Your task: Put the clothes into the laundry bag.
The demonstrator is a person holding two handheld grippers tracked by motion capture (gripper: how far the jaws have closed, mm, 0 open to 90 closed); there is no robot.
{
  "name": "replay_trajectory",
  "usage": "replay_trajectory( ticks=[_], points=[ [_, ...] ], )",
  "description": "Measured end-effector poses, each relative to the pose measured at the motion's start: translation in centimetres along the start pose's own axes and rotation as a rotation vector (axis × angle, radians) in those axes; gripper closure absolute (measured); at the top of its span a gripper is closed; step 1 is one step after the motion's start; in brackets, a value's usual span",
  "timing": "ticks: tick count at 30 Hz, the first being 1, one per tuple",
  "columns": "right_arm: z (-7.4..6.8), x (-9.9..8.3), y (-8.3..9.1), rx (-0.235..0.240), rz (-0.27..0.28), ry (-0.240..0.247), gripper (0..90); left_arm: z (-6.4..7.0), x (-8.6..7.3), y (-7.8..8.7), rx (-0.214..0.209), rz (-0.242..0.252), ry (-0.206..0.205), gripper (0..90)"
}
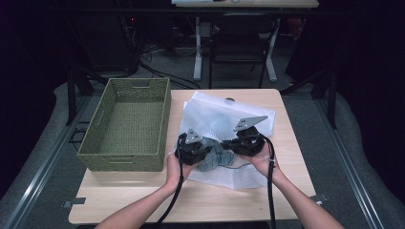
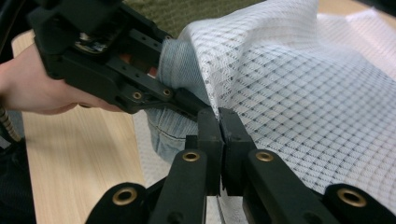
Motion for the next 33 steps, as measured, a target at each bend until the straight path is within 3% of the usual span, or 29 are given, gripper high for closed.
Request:
replay_trajectory(
  ticks=[4, 7, 10, 18, 20, 23, 25, 26, 28, 30, 33],
  points=[
    [0.7, -1.3, -0.7, -0.012, -0.043, -0.011, 88.6, -0.3, -0.8, 0.1, -0.040, -0.030, -0.017, 60.0],
    [0.7, -1.3, -0.7, -0.013, -0.043, -0.008, 88.6, 0.0, -0.6, 0.6, -0.060, -0.039, -0.013, 48.8],
    [0.5, -1.2, -0.7, -0.013, -0.044, 0.001, 88.5, 0.2, -0.6, 1.3, -0.065, -0.053, -0.041, 39.9],
    [0.6, -1.4, -0.8, -0.015, -0.048, -0.006, 88.5, 0.2, -1.2, 3.5, -0.061, -0.064, -0.047, 31.4],
    [0.6, -1.4, -1.0, -0.012, -0.051, -0.007, 88.5, 0.2, -1.6, 3.2, -0.060, -0.069, -0.038, 31.8],
    [0.6, -1.5, -1.3, -0.010, -0.058, -0.006, 88.5, 0.5, -1.8, 2.2, -0.096, -0.059, -0.020, 34.9],
    [0.5, -1.5, -1.3, -0.010, -0.064, -0.001, 88.5, 0.5, -1.8, 1.8, -0.101, -0.053, -0.017, 41.5],
    [0.4, -1.5, -1.3, -0.011, -0.065, -0.001, 88.5, 0.8, -1.8, 1.6, -0.117, -0.051, -0.004, 48.0],
    [0.3, -1.5, -1.4, -0.008, -0.062, 0.000, 88.5, 0.9, -1.8, 1.3, -0.110, -0.049, -0.024, 61.6],
    [0.2, -1.4, -1.4, -0.006, -0.062, -0.001, 88.5, 1.0, -1.7, 1.0, -0.104, -0.032, -0.013, 73.5],
    [0.1, -1.3, -1.4, -0.005, -0.059, 0.006, 88.5, 0.9, -1.4, 0.8, -0.087, -0.012, -0.031, 78.5]
  ],
)
Point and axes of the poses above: each handheld gripper's, and its own axes: y roughly backward along the jaws, x roughly out of its top, z roughly to its right, the point moved 10 cm from there along -y, roughly forward along the jaws, and after that the axes turned 4 degrees about x, right-handed, at the moved point
